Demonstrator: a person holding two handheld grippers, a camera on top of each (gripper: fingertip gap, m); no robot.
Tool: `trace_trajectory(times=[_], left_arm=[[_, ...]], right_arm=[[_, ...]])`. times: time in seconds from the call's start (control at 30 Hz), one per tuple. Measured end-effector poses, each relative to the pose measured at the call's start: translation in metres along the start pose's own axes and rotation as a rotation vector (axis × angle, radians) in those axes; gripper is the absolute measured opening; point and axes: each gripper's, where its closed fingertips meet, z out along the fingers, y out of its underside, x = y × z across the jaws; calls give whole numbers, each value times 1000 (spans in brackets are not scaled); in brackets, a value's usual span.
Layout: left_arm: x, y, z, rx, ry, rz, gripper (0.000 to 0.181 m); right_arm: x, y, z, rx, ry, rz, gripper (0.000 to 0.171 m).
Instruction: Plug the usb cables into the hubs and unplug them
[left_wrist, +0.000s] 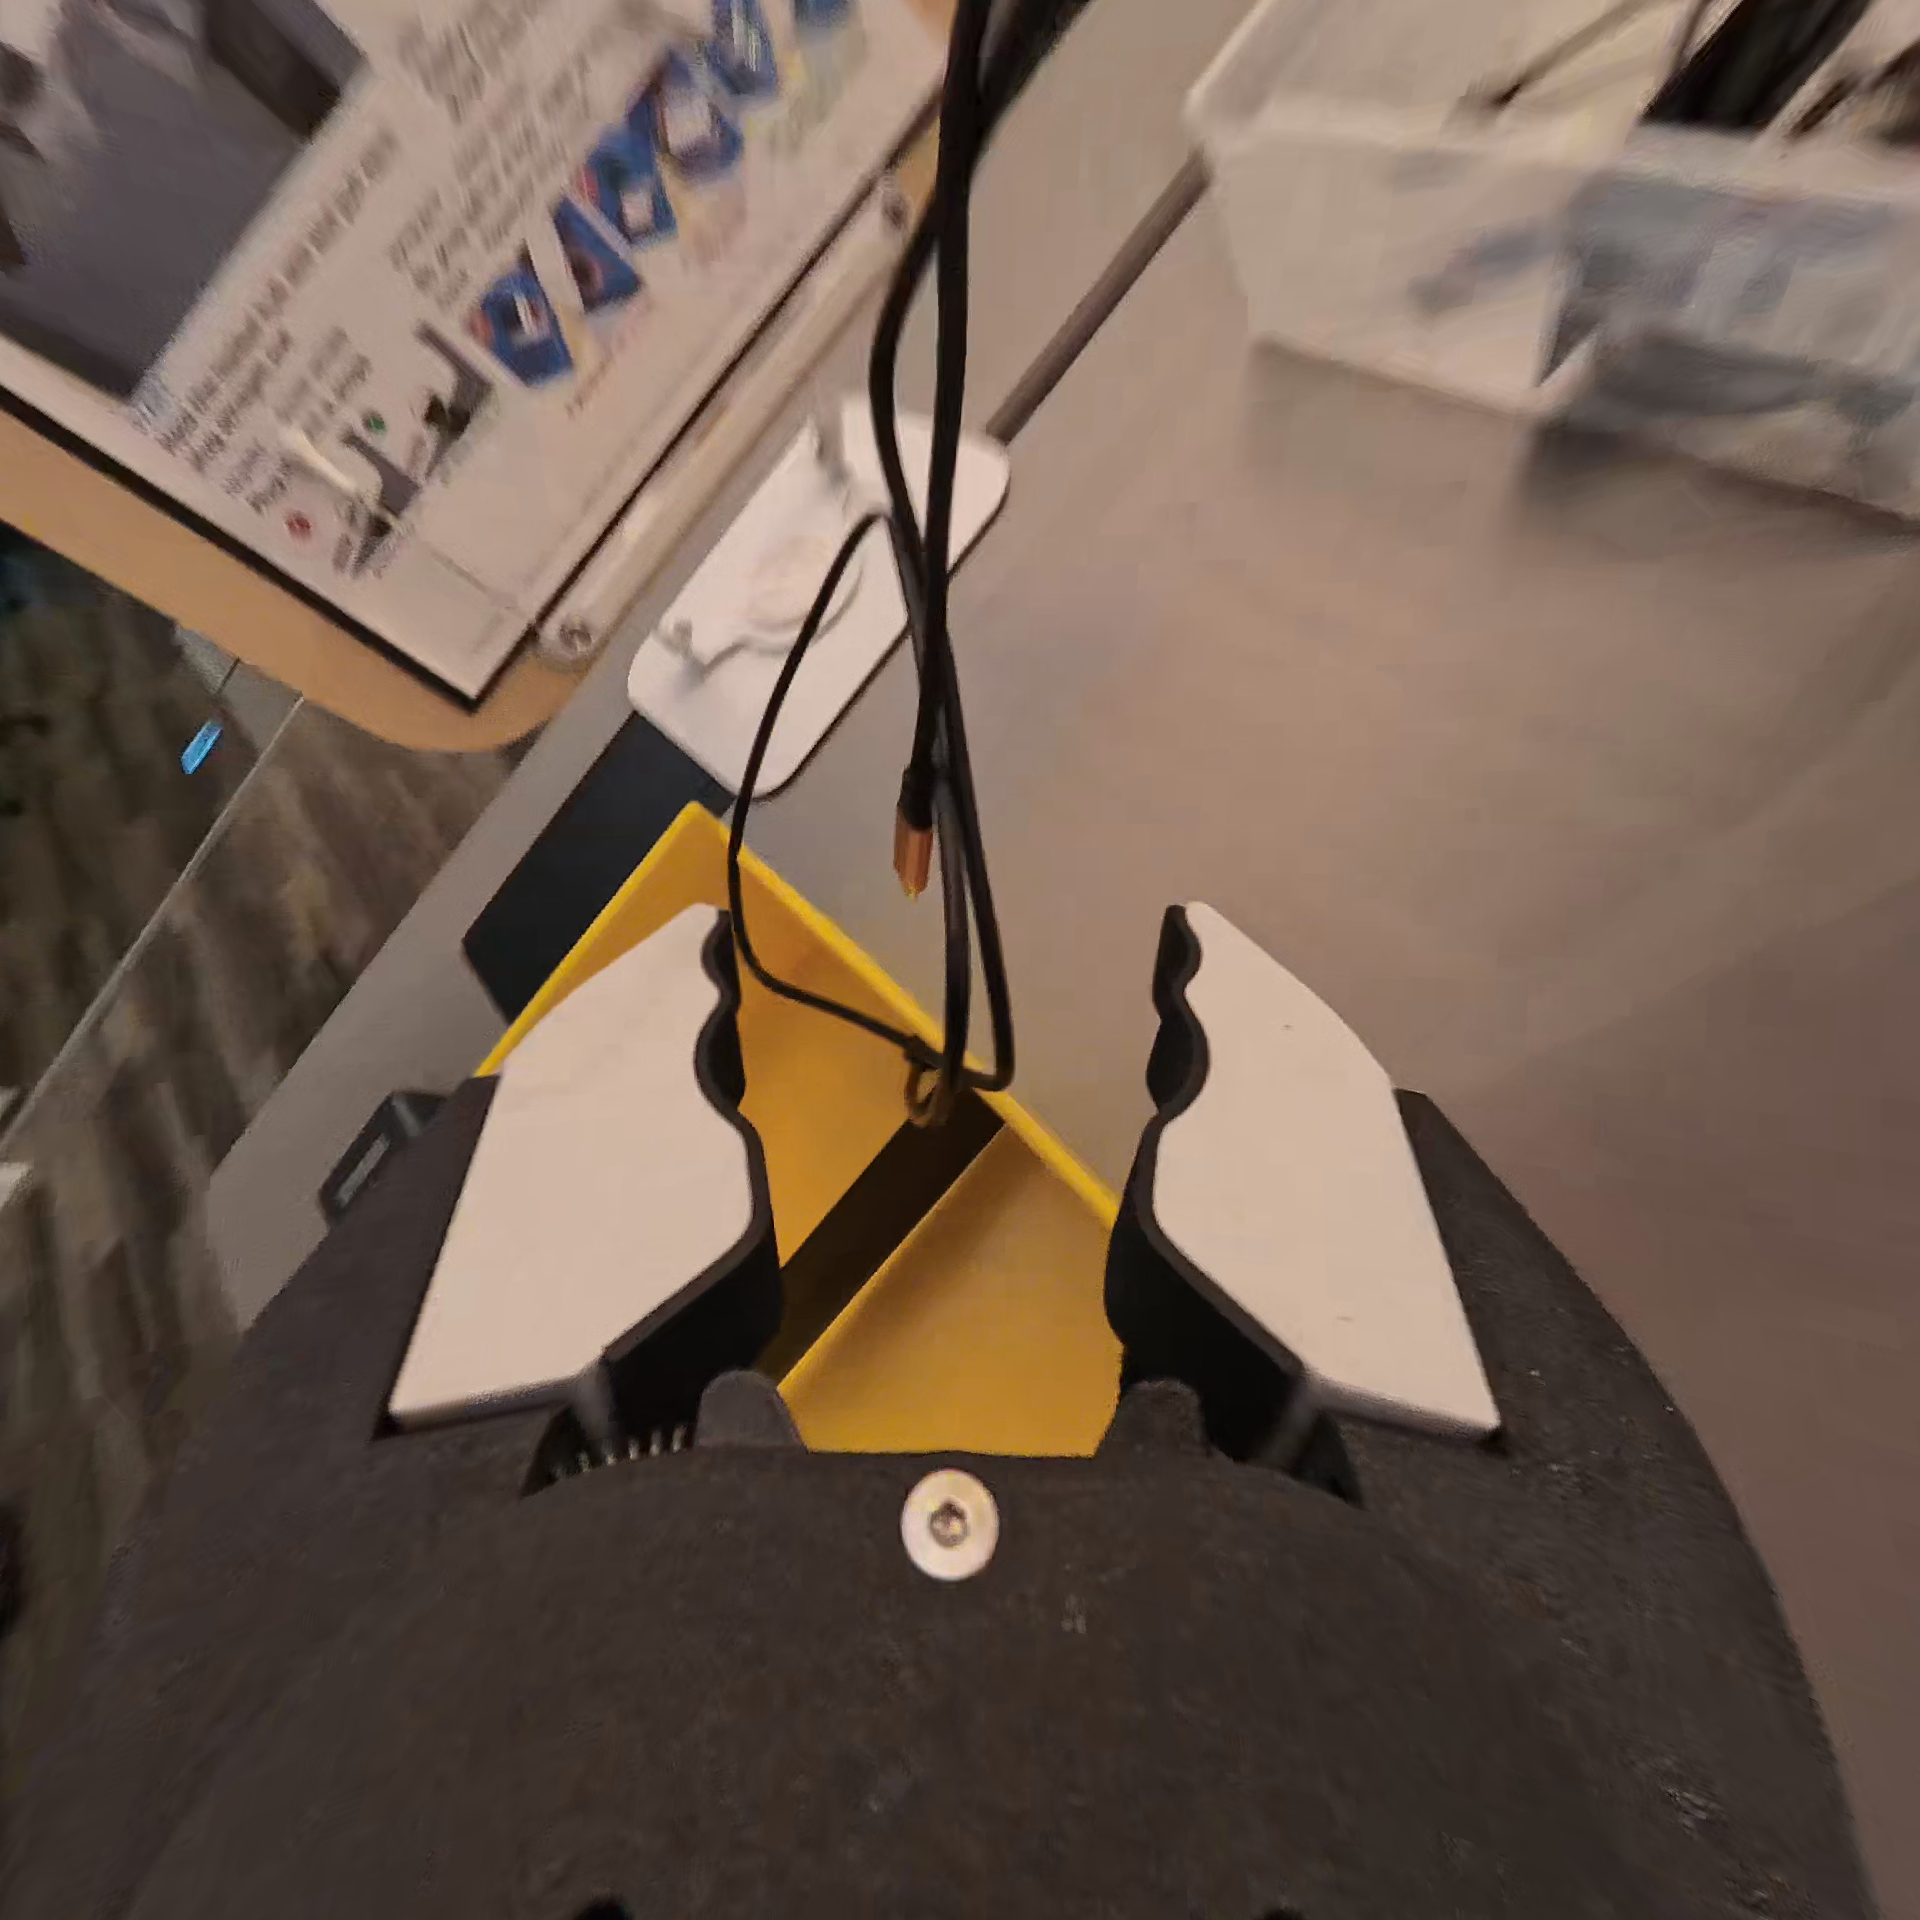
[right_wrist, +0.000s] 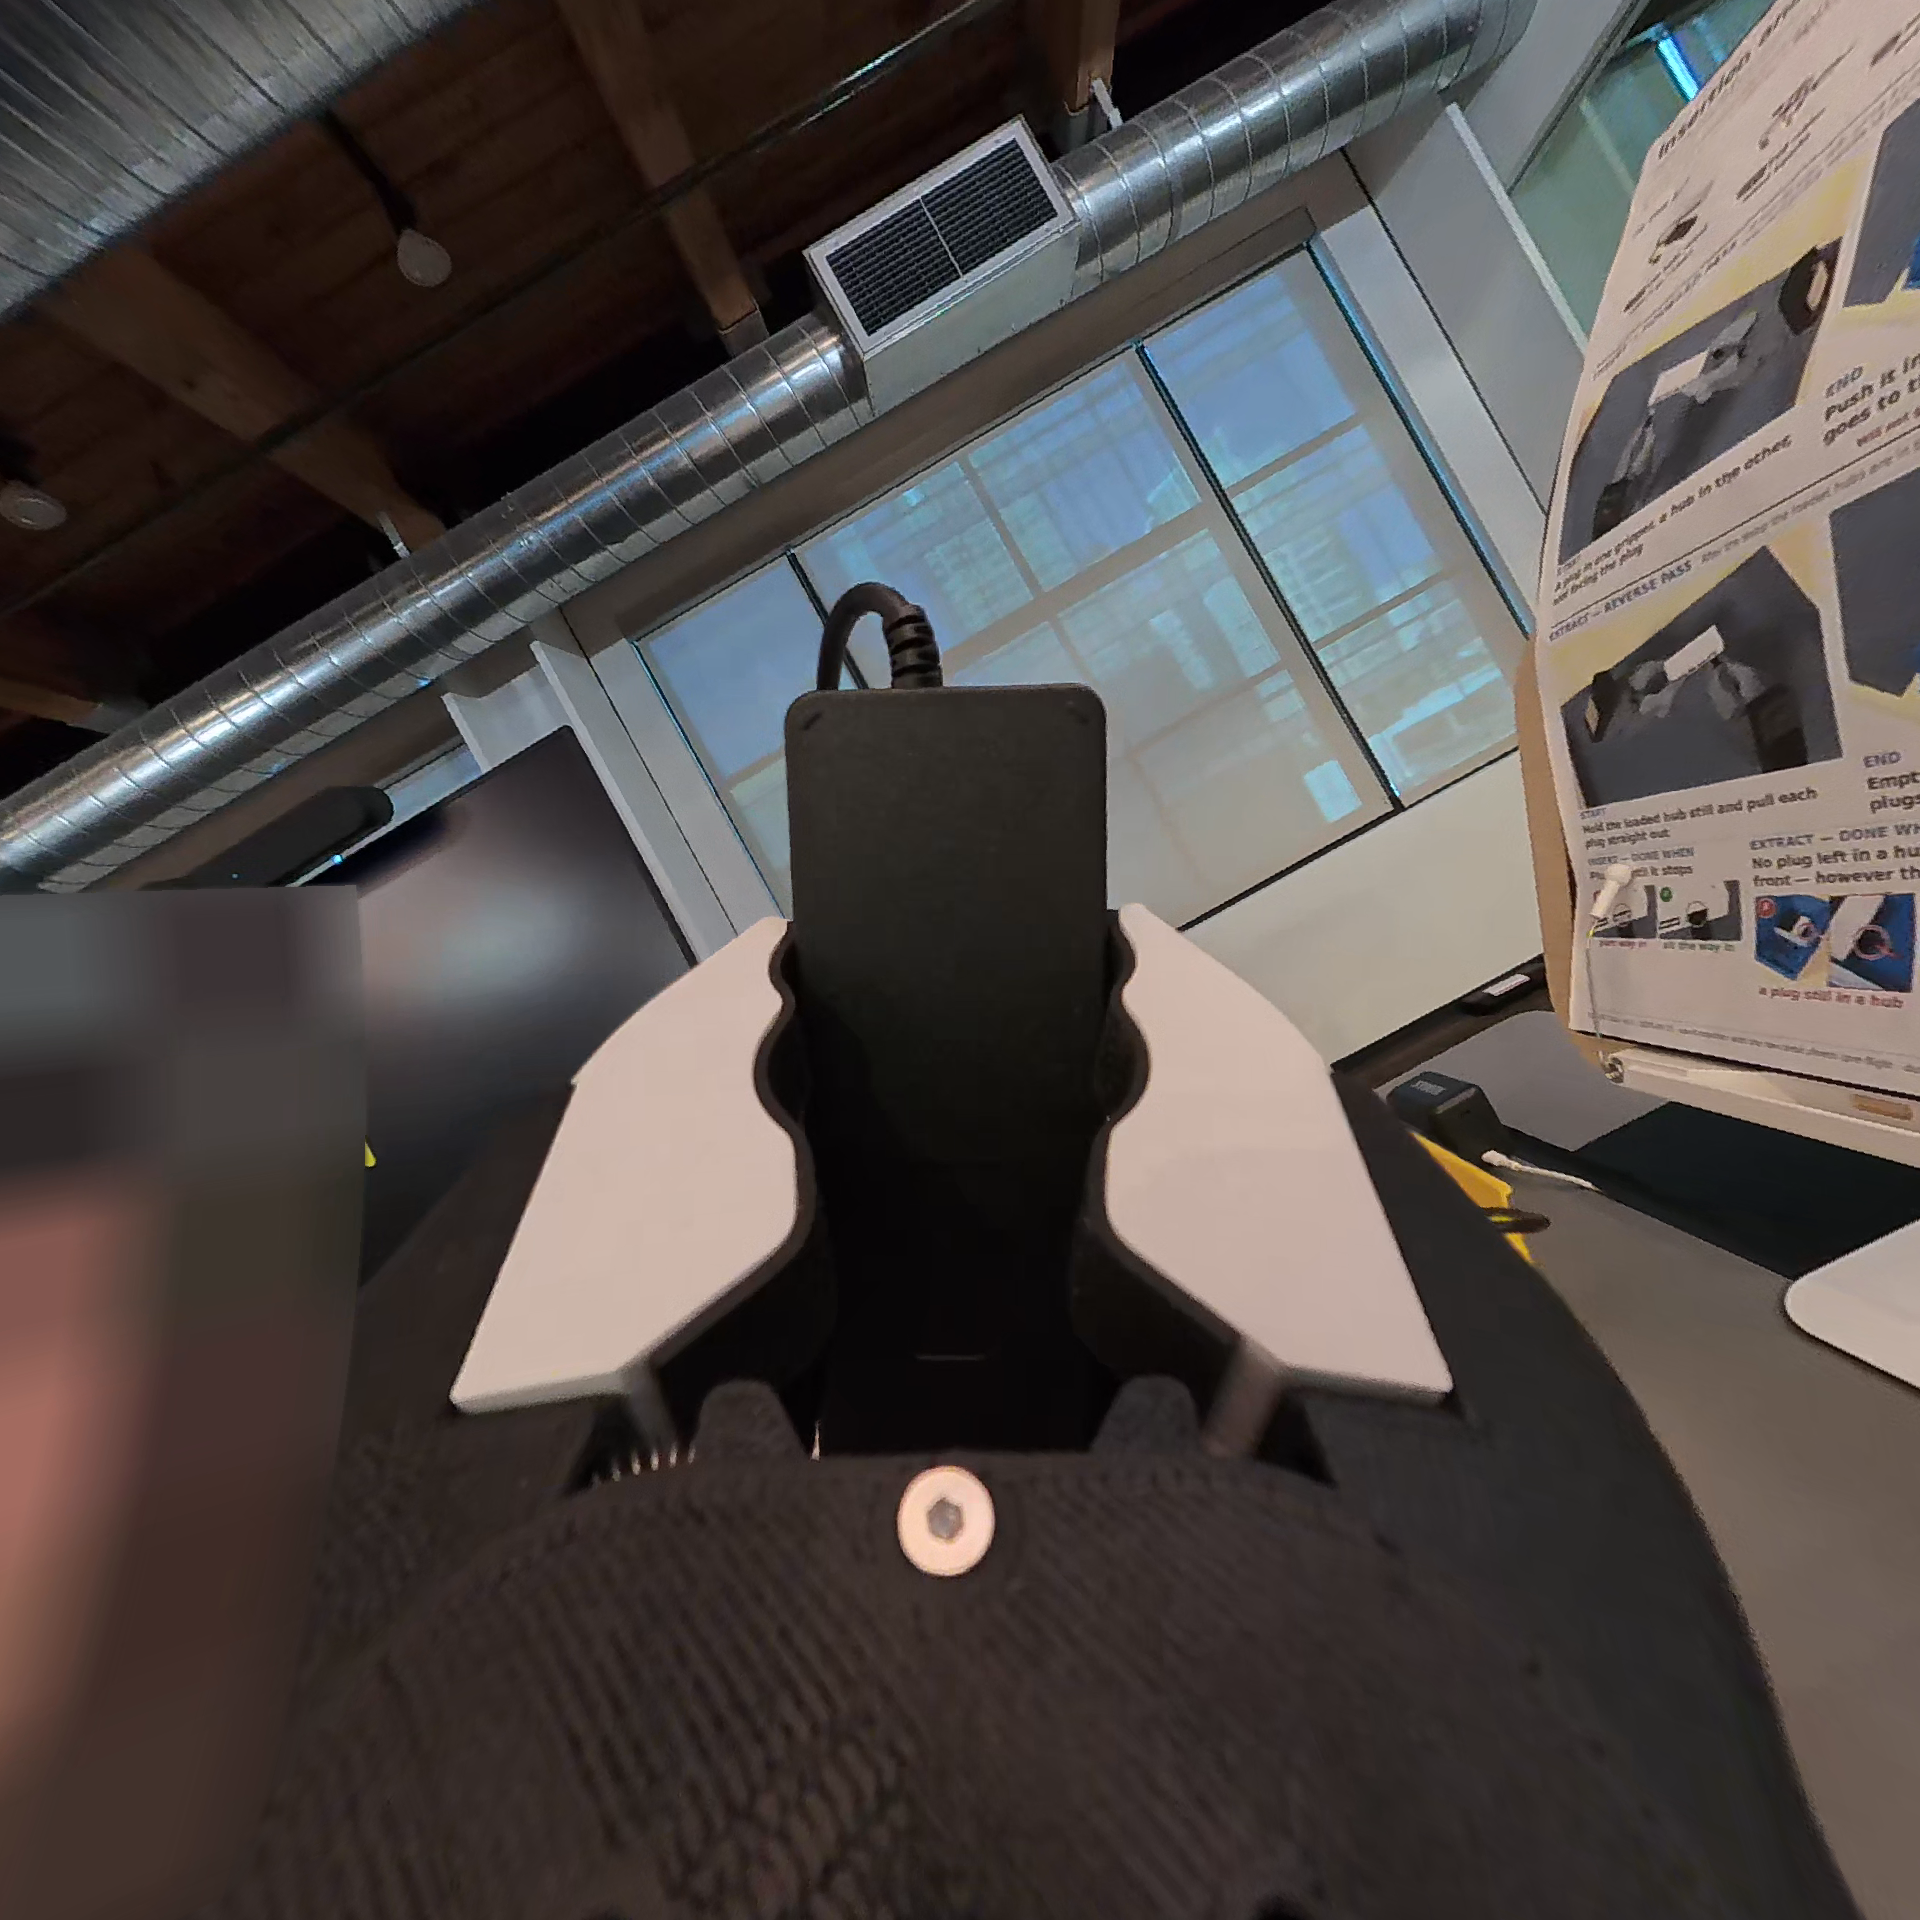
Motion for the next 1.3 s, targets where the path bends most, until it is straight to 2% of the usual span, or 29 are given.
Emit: trace_trajectory(times=[0.1,0.17,0.2,0.23,0.27,0.37,0.47,0.53,0.6,0.73,0.83,0.9,1.0,1.07,1.17,1.3], left_arm=[[-9,24,38,-184,-106,96,66],[-14,34,56,-228,-143,177,55],[-13,36,63,-223,-139,199,37],[-11,36,68,-207,-116,201,3],[-13,34,71,-187,-110,179,0],[-30,13,60,-68,-193,100,0],[-36,-36,21,197,-240,-1,0],[-28,-66,-9,352,-229,-44,0],[-8,-81,-22,396,-149,-47,0],[52,-77,3,301,175,-72,0],[84,-57,26,162,329,-26,0],[91,-53,31,142,349,10,2],[92,-55,13,165,360,65,32],[96,-42,-9,130,441,115,54],[65,-41,-39,246,384,92,47],[8,-62,-72,583,305,-128,27]], right_arm=[[-4,-4,-4,2,0,-15,55],[-5,-6,-5,0,0,-19,55],[-4,-6,-6,-1,2,-21,55],[-3,-7,-7,-2,7,-23,55],[-1,-8,-8,-2,14,-25,55],[5,-11,-12,7,40,-34,55],[-1,-17,-14,23,21,-38,55],[-10,-23,-17,25,0,-56,55],[-18,-28,-22,14,0,-81,55],[-22,-27,-34,-61,-7,-76,55],[-8,-15,-38,-125,-8,-17,54],[3,-1,-35,-175,-9,20,54],[13,17,-27,-230,-49,61,54],[15,25,-23,-255,-105,92,54],[8,34,-20,-271,-247,128,54],[-21,48,-16,-277,-488,106,54]])
